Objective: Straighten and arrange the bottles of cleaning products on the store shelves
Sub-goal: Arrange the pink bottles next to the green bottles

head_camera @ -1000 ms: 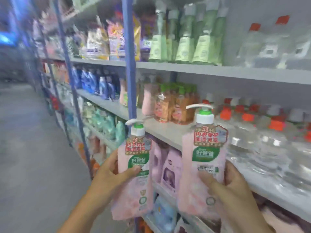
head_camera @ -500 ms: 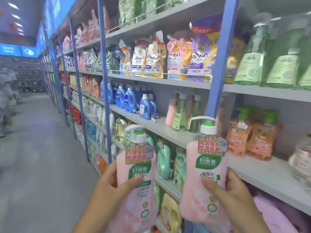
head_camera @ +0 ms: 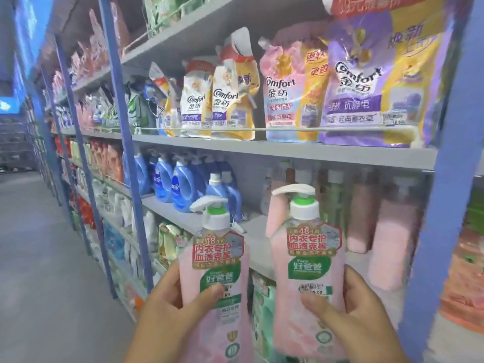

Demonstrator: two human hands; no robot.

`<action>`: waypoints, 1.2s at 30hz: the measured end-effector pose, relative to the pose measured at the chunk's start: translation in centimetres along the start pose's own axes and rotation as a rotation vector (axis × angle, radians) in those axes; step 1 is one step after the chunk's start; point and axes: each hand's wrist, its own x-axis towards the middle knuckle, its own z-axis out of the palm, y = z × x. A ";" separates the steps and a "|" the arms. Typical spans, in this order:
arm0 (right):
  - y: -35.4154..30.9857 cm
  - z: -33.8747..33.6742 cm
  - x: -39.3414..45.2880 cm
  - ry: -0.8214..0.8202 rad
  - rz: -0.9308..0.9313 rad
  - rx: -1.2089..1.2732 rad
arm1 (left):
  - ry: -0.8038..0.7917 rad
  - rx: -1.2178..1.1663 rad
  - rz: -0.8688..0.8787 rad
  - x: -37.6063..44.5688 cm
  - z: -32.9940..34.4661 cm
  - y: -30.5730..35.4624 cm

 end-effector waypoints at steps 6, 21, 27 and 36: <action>1.5 1.2 5.2 0.234 -0.004 -0.087 | -0.078 -0.044 0.092 11.4 0.1 -3.2; 4.9 5.5 13.3 0.812 -0.022 -0.259 | -0.404 -0.134 0.139 32.6 6.4 -12.0; 5.0 6.0 14.0 0.836 0.013 -0.308 | -0.313 -0.034 0.160 37.0 8.7 -14.6; 5.1 5.5 13.9 0.836 0.099 -0.360 | -0.243 0.220 0.345 37.2 10.3 -14.3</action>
